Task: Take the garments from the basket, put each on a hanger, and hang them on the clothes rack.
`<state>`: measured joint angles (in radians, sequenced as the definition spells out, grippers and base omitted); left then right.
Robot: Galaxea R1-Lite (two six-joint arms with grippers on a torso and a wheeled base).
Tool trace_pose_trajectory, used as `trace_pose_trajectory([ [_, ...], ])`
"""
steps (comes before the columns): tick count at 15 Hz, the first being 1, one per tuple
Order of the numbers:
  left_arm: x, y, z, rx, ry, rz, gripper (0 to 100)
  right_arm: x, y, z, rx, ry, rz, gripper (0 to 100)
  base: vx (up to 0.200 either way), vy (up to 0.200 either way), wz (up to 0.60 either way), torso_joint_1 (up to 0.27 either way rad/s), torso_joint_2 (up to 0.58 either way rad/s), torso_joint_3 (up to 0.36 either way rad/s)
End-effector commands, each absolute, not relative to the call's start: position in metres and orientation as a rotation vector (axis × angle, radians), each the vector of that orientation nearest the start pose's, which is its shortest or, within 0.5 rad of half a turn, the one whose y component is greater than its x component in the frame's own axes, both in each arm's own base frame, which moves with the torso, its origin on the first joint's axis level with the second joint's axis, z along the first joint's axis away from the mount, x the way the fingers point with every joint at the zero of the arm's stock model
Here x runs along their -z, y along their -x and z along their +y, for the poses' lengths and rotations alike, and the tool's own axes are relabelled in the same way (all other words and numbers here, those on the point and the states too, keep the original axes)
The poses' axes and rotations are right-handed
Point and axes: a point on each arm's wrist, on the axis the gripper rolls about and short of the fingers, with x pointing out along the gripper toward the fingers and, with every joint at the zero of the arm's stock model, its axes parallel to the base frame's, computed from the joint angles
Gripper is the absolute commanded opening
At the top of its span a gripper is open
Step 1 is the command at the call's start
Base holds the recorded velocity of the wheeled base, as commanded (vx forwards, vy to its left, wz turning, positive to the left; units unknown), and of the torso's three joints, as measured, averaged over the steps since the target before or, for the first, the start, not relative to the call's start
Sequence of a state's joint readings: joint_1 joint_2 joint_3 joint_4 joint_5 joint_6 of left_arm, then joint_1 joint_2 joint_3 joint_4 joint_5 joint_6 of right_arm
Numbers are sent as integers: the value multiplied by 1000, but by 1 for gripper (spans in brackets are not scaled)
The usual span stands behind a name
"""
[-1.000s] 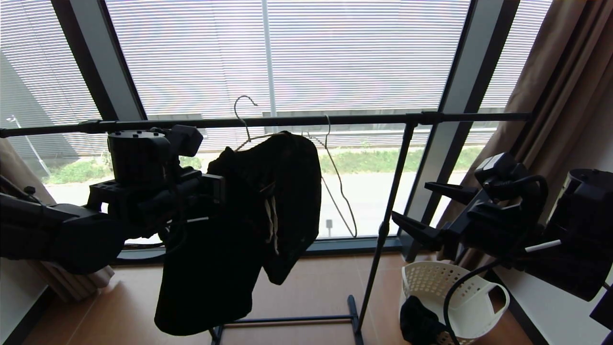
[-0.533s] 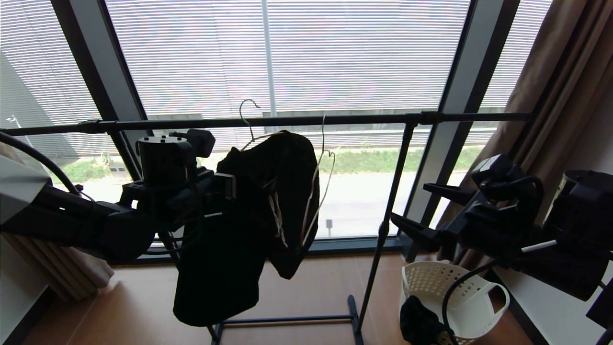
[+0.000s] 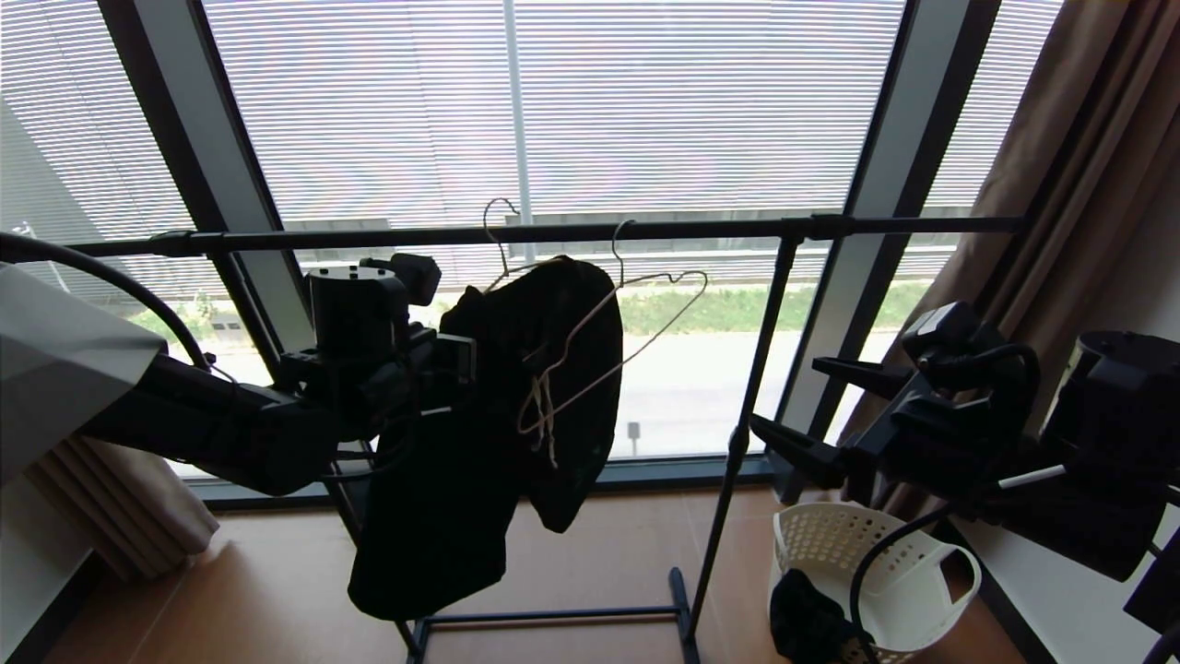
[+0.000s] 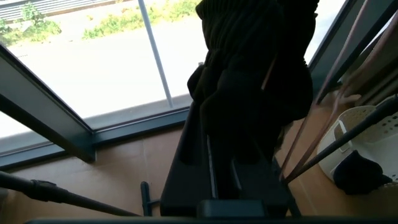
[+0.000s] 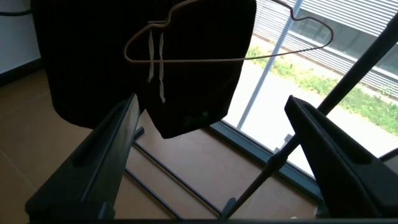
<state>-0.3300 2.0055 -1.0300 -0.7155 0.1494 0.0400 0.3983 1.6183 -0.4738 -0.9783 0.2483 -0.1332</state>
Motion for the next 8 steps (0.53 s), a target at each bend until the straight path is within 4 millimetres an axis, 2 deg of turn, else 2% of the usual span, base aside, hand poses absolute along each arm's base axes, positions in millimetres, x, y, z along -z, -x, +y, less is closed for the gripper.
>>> trace_pose_trajectory([
  [1,-136,-373,-126,179,-106,260,0,-155,-233,104,-656,141,125,100,0,0,0,0,0,0],
  [8,-130,-377,-134,195,-111,267,0,-153,-232,105,-661,143,130,100,0,0,0,0,0,0],
])
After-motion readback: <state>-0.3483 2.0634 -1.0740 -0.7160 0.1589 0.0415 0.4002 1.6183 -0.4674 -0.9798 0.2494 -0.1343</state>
